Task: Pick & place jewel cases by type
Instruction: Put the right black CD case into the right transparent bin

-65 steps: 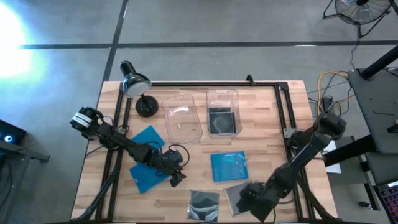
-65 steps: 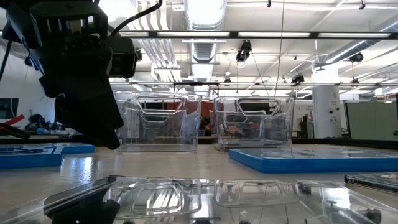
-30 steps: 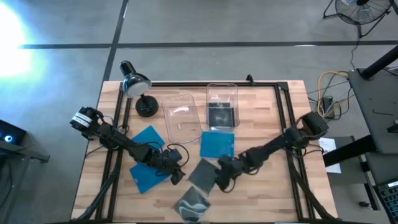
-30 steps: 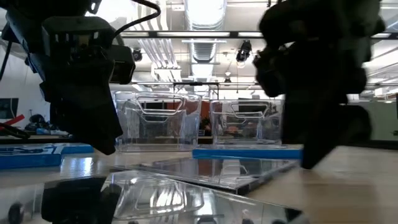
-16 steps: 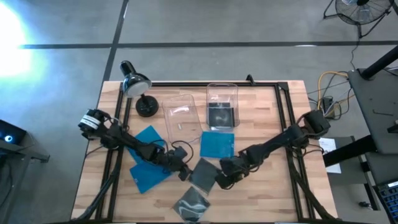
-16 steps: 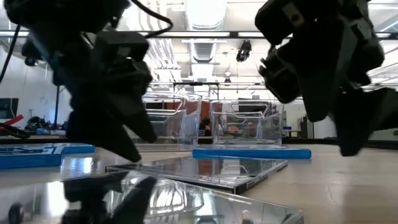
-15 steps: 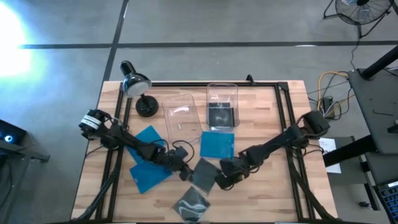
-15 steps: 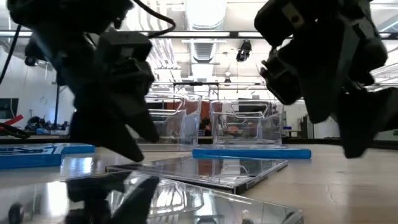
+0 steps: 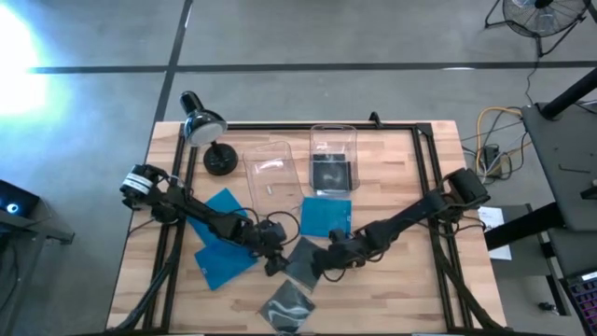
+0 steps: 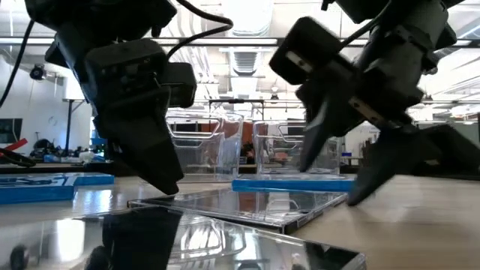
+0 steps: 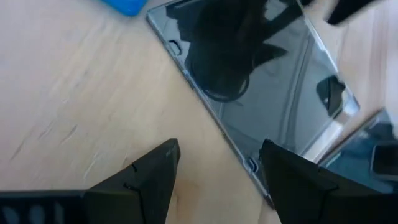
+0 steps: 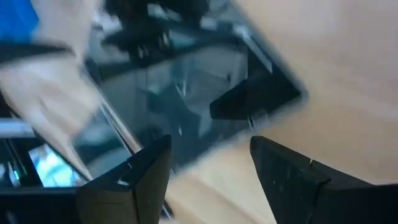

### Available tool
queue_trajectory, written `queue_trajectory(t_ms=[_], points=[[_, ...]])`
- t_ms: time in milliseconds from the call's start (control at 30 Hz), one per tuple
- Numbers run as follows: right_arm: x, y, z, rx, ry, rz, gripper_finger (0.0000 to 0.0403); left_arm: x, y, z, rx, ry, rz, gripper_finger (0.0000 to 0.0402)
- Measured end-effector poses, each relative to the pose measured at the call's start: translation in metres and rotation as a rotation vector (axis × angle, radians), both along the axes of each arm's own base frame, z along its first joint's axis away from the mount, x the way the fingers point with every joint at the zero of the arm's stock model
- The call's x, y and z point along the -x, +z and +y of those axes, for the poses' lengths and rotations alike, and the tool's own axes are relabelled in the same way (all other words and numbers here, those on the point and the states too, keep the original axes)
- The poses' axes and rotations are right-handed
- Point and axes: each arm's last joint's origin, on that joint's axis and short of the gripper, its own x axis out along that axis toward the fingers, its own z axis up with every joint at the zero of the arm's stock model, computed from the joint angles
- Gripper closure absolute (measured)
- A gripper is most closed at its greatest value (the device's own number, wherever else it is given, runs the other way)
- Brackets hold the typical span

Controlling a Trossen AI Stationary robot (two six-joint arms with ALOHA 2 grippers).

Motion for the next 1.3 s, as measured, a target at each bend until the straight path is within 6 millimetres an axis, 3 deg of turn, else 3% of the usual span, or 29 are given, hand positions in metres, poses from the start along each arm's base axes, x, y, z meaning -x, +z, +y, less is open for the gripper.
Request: queue_trajectory(t_ms=[233,567,967,1167,1300], points=[[-0.012,0.006,-0.012,0.109,-0.038,-0.048,0.0181,-0.003,-0.01,-0.001,-0.068,-0.108,-0.017,0.0188],[-0.025,0.024,-0.024,0.258,0.092,-0.032,0.0181,-0.006,-0.02,0.007,-0.065,-0.105,0.011,0.0188],[-0.037,0.086,-0.019,0.321,0.242,-0.193,0.0182,-0.005,-0.02,0.006,-0.048,-0.078,0.03,0.0188],[-0.052,0.075,-0.016,0.293,0.22,-0.289,0.0182,-0.006,-0.019,0.007,-0.042,-0.075,0.008,0.0188],[-0.055,0.065,-0.016,0.238,0.165,-0.246,0.0182,-0.007,-0.018,0.007,-0.033,-0.063,0.005,0.0188]])
